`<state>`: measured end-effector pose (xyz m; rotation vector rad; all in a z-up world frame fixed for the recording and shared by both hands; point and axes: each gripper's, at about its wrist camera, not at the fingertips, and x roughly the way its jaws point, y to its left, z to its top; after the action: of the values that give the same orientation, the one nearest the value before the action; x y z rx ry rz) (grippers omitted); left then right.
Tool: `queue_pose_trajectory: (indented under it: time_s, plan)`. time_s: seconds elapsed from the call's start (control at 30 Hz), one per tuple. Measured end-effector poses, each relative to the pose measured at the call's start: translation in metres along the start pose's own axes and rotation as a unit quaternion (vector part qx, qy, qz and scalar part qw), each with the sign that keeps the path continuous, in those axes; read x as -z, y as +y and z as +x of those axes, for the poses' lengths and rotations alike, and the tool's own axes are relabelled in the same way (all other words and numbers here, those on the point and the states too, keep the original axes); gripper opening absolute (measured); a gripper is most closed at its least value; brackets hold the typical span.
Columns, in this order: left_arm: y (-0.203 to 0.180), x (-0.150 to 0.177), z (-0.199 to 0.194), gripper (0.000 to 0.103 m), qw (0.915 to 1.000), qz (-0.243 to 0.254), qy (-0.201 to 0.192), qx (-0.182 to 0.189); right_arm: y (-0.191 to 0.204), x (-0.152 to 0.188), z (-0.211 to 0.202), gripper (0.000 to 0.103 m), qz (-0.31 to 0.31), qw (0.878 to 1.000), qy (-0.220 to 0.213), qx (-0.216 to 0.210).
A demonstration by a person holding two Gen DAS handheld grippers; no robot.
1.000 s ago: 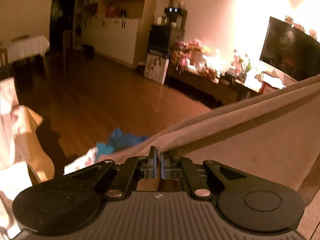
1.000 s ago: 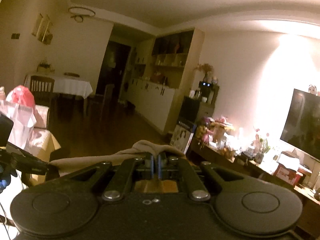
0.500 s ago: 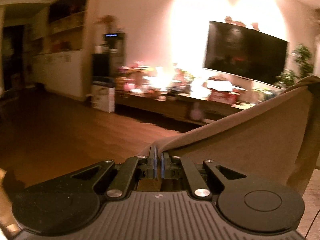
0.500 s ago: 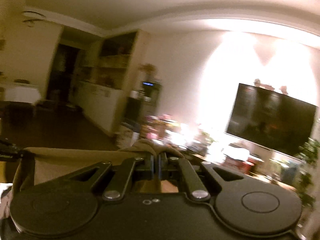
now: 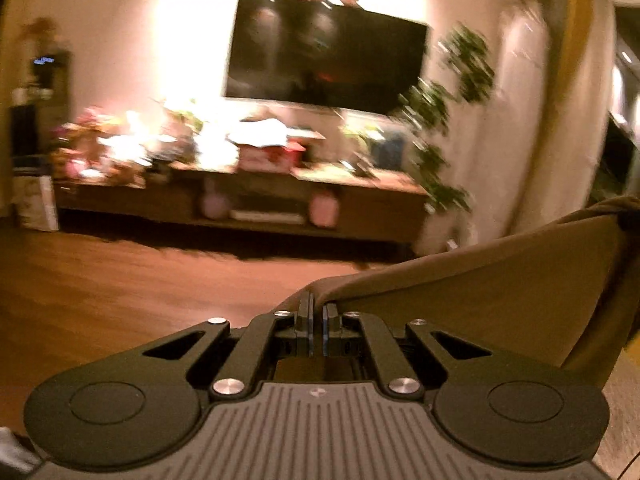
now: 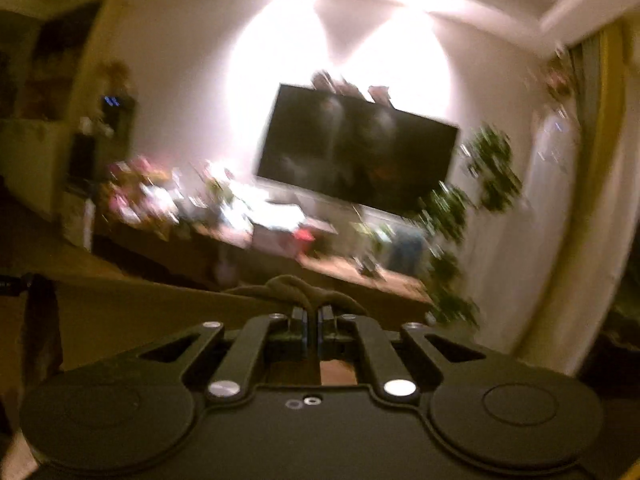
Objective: Fold clothes
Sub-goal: 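Lift the brown shirt off the pile with both grippers and carry it away, then lower the shirt onto the lace tablecloth and open both grippers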
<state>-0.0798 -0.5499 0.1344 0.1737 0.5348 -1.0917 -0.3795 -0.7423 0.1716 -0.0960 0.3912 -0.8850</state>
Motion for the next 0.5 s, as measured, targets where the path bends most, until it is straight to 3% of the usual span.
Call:
queue_pose_trajectory:
  time_s: [0.2,0.3,0.5]
  plan:
    - [-0.067,0.06,0.082,0.003,0.9939,0.048,0.083,0.055,-0.039,0.092,0.033,0.103,0.001,0.994,0.112,0.005]
    - [-0.094,0.097,0.113,0.003,0.9863,0.075,0.126,0.076,-0.039,0.139,0.04,0.103,-0.007,0.987,0.161,-0.008]
    - [-0.108,0.164,0.144,0.003,0.9675,0.093,0.206,0.113,-0.036,0.214,0.045,0.103,-0.002,0.969,0.239,-0.057]
